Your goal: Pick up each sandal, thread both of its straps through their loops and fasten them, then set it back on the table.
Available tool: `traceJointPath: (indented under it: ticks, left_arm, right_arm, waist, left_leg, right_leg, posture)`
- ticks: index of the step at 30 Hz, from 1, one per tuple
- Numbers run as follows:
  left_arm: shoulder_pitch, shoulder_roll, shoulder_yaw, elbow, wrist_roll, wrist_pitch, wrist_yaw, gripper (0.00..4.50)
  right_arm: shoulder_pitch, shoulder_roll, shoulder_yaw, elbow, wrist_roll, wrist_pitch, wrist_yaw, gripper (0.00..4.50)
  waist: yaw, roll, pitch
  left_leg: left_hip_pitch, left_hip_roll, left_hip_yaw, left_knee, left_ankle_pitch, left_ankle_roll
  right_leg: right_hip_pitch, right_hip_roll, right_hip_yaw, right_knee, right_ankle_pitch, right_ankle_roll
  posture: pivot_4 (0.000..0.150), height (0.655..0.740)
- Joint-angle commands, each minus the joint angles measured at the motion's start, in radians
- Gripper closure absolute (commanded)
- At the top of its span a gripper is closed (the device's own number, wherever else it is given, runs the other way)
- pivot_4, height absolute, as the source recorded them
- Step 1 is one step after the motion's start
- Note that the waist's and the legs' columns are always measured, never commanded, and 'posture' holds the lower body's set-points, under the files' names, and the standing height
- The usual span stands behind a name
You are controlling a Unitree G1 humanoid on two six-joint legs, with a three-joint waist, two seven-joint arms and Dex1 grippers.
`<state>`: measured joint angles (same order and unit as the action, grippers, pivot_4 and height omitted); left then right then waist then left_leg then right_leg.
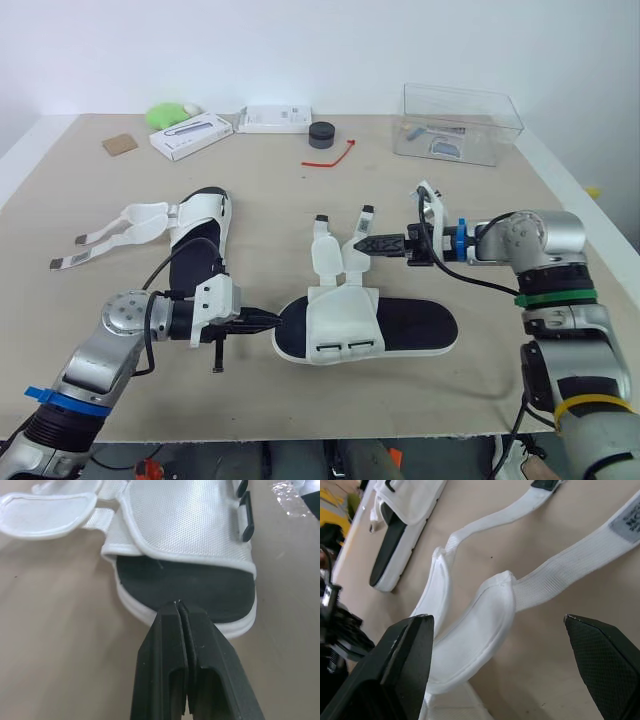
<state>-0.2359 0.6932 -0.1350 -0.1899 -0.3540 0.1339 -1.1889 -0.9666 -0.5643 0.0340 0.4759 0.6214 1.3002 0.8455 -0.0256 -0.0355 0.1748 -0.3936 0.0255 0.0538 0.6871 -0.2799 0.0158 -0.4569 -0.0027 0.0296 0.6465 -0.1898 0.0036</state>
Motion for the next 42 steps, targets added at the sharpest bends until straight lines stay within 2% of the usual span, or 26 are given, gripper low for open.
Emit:
traceJointPath:
  ticks: [1, 12, 32, 33, 35, 38, 39, 41, 42]
  left_arm:
    - [0.004, 0.001, 0.000, -0.054, -0.015, 0.006, -0.005, 4.42]
    - [0.000, 0.007, -0.025, -0.089, -0.003, 0.032, -0.009, 4.42]
    - [0.009, -0.012, -0.038, -0.084, 0.007, 0.026, 0.001, 4.42]
    - [0.009, -0.012, -0.040, -0.082, 0.009, 0.023, 0.000, 4.50]
    - [0.008, -0.011, -0.042, -0.076, 0.012, 0.018, 0.000, 4.50]
    - [0.009, -0.009, -0.044, -0.071, 0.014, 0.013, -0.001, 4.50]
    - [0.010, -0.008, -0.045, -0.070, 0.014, 0.012, -0.001, 4.50]
    - [0.011, -0.008, -0.045, -0.068, 0.014, 0.011, -0.003, 4.50]
    - [0.012, -0.008, -0.045, -0.067, 0.014, 0.011, -0.003, 4.50]
  right_arm:
    - [-0.067, 0.040, -0.030, 0.095, -0.030, -0.011, -0.030, 0.04]
    - [-0.231, 0.158, -0.217, 0.486, -0.072, -0.170, -0.152, 0.04]
    - [-0.329, 0.198, -0.315, 0.691, -0.135, -0.319, -0.160, 0.04]
    - [-0.333, 0.198, -0.315, 0.695, -0.138, -0.325, -0.157, 0.44]
    - [-0.335, 0.197, -0.301, 0.694, -0.154, -0.344, -0.142, 0.91]
    - [-0.330, 0.197, -0.275, 0.677, -0.177, -0.370, -0.080, 2.38]
    - [-0.329, 0.198, -0.270, 0.674, -0.185, -0.375, -0.066, 2.69]
    - [-0.326, 0.198, -0.250, 0.663, -0.205, -0.391, -0.027, 3.59]
    - [-0.324, 0.198, -0.248, 0.658, -0.209, -0.399, -0.015, 4.15]
  waist:
    - [-0.001, 0.000, 0.000]
    - [-0.002, 0.000, 0.000]
    - [-0.002, 0.000, 0.000]
    - [-0.002, 0.000, 0.000]
    - [-0.002, 0.000, 0.000]
    - [-0.002, 0.000, 0.000]
    - [-0.002, 0.000, 0.000]
    - [-0.002, 0.000, 0.000]
    - [-0.002, 0.000, 0.000]
  left_leg:
    - [0.000, 0.000, 0.000, 0.000, 0.000, 0.000]
    - [0.000, 0.001, 0.000, 0.000, 0.001, 0.000]
    - [0.000, 0.001, 0.001, 0.000, 0.001, 0.000]
    - [0.000, 0.001, 0.001, 0.000, 0.001, 0.000]
    - [0.000, 0.001, 0.001, 0.000, 0.001, 0.000]
    - [0.000, 0.001, 0.001, 0.000, 0.001, 0.000]
    - [0.000, 0.001, 0.001, 0.000, 0.001, 0.000]
    - [0.000, 0.001, 0.001, 0.000, 0.001, 0.000]
    - [0.000, 0.001, 0.001, 0.000, 0.001, 0.000]
  right_leg:
    - [0.000, 0.000, 0.000, 0.000, 0.000, -0.001]
    - [0.000, 0.001, 0.001, 0.000, 0.002, -0.001]
    - [0.000, 0.001, 0.003, 0.000, 0.002, 0.000]
    - [0.000, 0.001, 0.003, 0.000, 0.002, 0.000]
    - [0.000, 0.001, 0.003, 0.000, 0.002, 0.000]
    - [0.000, 0.001, 0.003, 0.000, 0.002, 0.000]
    - [0.000, 0.001, 0.003, 0.000, 0.002, 0.000]
    - [0.000, 0.001, 0.003, 0.000, 0.002, 0.000]
    - [0.000, 0.001, 0.003, 0.000, 0.002, 0.000]
  posture:
    - [0.150, 0.7400]
    - [0.150, 0.7400]
    - [0.150, 0.7400]
    - [0.150, 0.7400]
    - [0.150, 0.7400]
    - [0.150, 0.7400]
    - [0.150, 0.7400]
    - [0.150, 0.7400]
    - [0.150, 0.7400]
